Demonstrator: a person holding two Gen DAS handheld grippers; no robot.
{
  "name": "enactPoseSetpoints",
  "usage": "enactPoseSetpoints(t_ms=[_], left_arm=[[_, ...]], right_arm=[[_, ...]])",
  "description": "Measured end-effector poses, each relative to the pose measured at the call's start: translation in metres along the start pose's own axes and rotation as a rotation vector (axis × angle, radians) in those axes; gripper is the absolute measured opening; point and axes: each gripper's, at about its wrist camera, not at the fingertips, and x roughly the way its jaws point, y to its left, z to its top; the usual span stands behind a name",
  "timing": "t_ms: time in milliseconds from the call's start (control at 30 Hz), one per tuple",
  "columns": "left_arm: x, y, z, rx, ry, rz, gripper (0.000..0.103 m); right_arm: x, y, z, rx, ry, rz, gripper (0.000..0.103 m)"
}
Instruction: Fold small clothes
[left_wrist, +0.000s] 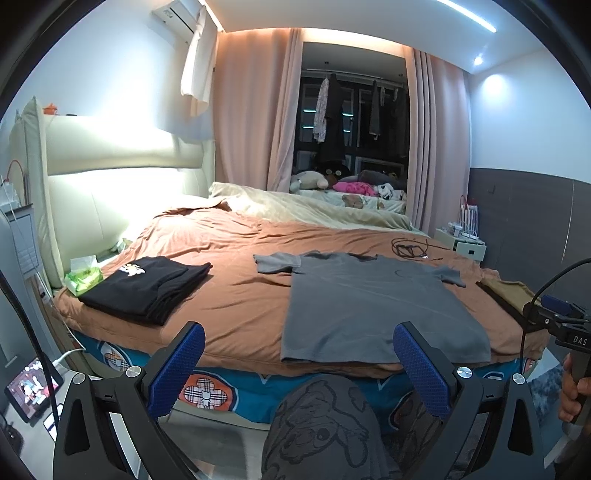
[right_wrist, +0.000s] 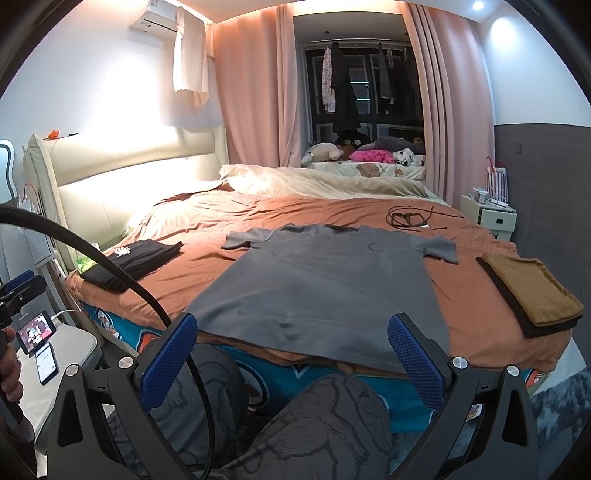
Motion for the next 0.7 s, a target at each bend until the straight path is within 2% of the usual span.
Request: enactPoseSetpoints(t_ms=[700], left_arm=[[0.028, 0.004, 0.000, 0.000, 0.020, -0.030, 0.102]], right_arm=[[0.019, -0.001, 0.005, 0.030, 0.024, -0.002, 0.103]])
